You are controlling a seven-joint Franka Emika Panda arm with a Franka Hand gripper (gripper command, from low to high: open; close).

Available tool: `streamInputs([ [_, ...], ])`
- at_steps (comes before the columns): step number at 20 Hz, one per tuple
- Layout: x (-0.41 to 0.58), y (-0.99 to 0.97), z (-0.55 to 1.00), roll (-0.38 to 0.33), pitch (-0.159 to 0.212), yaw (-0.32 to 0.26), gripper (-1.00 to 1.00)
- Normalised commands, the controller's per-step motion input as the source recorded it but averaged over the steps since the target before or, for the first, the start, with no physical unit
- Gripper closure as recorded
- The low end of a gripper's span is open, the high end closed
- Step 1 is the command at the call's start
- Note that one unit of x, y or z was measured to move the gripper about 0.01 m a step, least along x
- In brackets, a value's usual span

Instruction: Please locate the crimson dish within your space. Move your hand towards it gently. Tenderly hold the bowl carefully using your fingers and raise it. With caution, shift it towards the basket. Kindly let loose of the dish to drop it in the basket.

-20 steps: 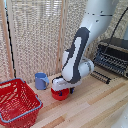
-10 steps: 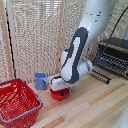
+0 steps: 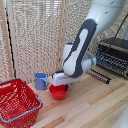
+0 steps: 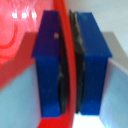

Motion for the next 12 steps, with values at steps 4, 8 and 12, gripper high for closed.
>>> streamInputs([
  [4,0.426,0.13,1.00,0.006,0.046,0.028,1.00],
  [8,0.596,0.46,0.91,0.000,0.151,0.061,1.00],
  [12,0.434,0.69,0.85,0.001,0.171,0.065,1.00],
])
